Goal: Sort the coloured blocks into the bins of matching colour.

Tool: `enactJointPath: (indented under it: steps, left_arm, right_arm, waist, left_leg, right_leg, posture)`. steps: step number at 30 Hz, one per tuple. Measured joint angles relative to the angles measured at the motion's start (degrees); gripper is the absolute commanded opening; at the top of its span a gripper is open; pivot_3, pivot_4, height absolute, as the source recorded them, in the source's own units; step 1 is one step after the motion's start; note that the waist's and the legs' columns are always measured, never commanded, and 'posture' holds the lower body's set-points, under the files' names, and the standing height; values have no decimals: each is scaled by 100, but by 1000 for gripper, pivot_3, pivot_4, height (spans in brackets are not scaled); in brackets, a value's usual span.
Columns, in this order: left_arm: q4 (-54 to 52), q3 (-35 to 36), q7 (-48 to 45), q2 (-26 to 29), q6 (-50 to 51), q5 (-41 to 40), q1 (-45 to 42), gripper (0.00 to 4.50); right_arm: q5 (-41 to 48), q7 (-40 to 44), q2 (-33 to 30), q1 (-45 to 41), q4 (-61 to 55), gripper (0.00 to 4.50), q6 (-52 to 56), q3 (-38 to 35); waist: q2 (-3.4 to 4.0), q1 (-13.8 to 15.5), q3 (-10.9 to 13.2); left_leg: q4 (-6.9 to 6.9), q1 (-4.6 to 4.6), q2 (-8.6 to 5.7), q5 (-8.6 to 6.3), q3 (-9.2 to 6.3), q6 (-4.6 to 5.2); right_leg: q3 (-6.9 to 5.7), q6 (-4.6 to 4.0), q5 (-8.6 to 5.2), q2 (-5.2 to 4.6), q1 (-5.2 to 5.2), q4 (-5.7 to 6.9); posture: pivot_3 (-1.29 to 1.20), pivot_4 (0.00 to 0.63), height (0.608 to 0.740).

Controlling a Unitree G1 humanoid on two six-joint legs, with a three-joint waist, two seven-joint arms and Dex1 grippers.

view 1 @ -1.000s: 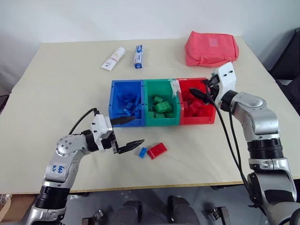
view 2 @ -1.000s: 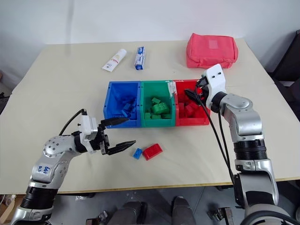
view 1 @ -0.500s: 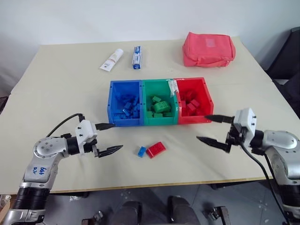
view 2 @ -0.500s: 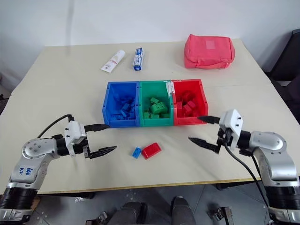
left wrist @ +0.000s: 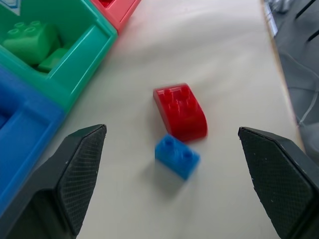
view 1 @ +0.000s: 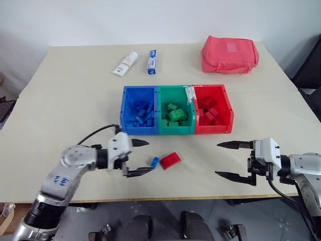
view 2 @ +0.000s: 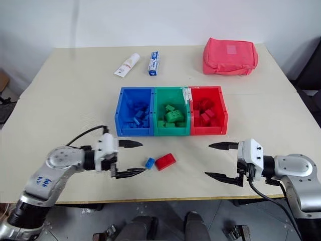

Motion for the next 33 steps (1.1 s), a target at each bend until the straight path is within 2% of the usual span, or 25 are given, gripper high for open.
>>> enactJointPath:
  steps: [2,4,8,10,14,21,25,30,33]
  left_arm:
    - [-83,-442,325,-199,659,192,-421,4500]
    - [-21,-1099,603,-105,1436,673,-868,4500]
    - [262,-1531,803,-535,2005,847,-1196,4500]
    - [299,-1805,812,-566,2114,979,-1415,4500]
    - [481,-1877,881,-673,2094,1163,-1534,3681]
    - [589,-1861,649,-688,1927,1151,-1548,1501]
    - [878,-1691,489,-1001,1689,986,-1705,1485]
    - [1203,-965,484,-1947,1018,519,-2260,1485]
    - [2113,-843,888,-2685,33,659,-2849,1485]
  right_arm:
    - [74,-7,1,158,-211,4460,-4,-43]
    - [92,-39,1,326,-439,4460,-4,-48]
    - [95,-155,2,560,-701,4460,12,-71]
    - [96,-228,2,648,-859,4460,7,-96]
    - [92,-363,7,956,-1007,4500,1,-144]
    - [33,-712,118,1273,-1135,4500,-116,-282]
    - [43,-1285,501,1484,-1159,4500,-111,-646]
    - [56,-1989,876,1675,-1227,4500,-83,-1077]
    - [137,-2603,1181,1704,-1248,4500,86,-1459]
  waist:
    - [-3,2,1]
    - [-4,-11,2]
    - [-8,-30,4]
    - [-10,-12,5]
    - [-10,-3,5]
    - [-10,-1,5]
    - [-10,30,6]
    - [-10,115,5]
    - [-12,156,7]
  left_leg:
    - [6,2,1,1,-1,-2]
    - [4,4,1,2,0,-3]
    - [1,2,6,1,4,-4]
    - [2,1,7,0,1,-6]
    - [6,1,5,0,1,-5]
    - [10,1,4,0,1,-5]
    - [15,-1,5,0,-3,-5]
    - [35,-10,2,-2,-1,-3]
    - [43,-10,0,-1,0,-3]
  right_leg:
    - [2,1,1,2,3,6]
    - [5,2,1,24,3,9]
    - [12,1,1,36,-6,7]
    - [10,1,1,37,-6,4]
    - [10,1,1,36,-1,3]
    - [11,1,1,35,0,5]
    - [8,1,1,35,1,5]
    - [8,7,4,35,1,5]
    - [6,10,6,37,6,5]
  posture:
    - [0,150,740]
    - [0,150,740]
    - [0,150,740]
    - [0,150,740]
    - [0,150,740]
    - [0,150,740]
    - [0,150,740]
    - [0,150,740]
    - [0,150,740]
